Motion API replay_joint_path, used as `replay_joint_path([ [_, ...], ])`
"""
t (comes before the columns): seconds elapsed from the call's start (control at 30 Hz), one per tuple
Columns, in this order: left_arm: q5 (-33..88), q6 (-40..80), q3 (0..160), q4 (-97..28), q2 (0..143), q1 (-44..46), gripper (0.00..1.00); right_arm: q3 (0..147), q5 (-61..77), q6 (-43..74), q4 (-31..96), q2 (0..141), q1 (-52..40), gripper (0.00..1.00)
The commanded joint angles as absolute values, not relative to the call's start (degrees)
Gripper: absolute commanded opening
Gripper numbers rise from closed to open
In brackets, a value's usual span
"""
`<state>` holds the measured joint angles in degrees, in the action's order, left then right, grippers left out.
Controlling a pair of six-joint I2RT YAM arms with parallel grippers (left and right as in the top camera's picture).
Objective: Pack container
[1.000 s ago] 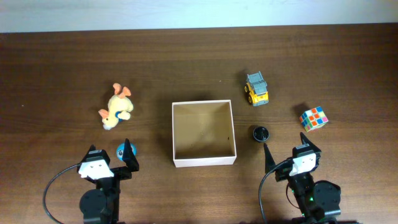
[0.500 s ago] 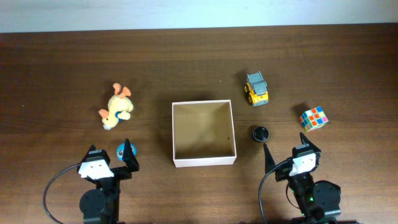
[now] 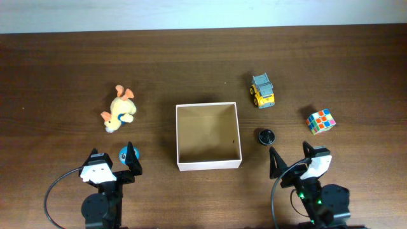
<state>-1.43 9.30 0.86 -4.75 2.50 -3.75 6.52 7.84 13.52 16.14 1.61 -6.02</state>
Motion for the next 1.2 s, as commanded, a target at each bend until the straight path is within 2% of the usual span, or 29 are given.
replay_joint_path([
  [0.0,-0.6,9.6,0.5,-4.8,2.1,-4.1,0.99,18.4,9.4,18.3,21.9,4.8,-5.7,0.99],
  [0.2,-0.6,9.6,0.5,-4.8,2.1,-4.1,0.99,44.4,9.5,9.5,41.6,24.8,-5.7,0.99],
  [0.37,-0.6,9.6,0.5,-4.8,2.1,-4.1,0.99,68.1,9.4,0.8,63.5,48.8,-5.7,0.99],
  [0.5,-0.6,9.6,0.5,-4.8,2.1,-4.1,0.99,80.1,9.8,-0.9,69.8,62.8,-5.7,0.99],
  [0.63,-0.6,9.6,0.5,-4.8,2.1,-4.1,0.99,83.9,10.7,-0.9,69.2,74.8,-5.7,0.99],
  [0.77,-0.6,9.6,0.5,-4.8,2.1,-4.1,0.99,83.9,10.8,-4.0,62.7,84.4,-5.6,0.99],
  [0.93,-0.6,9.6,0.5,-4.8,2.1,-4.1,0.99,83.9,9.5,-10.8,55.9,91.9,-5.6,0.99],
  [1.17,-0.6,9.6,0.5,-4.8,2.1,-4.1,0.99,83.9,3.8,-10.9,47.7,98.2,-5.5,0.99],
])
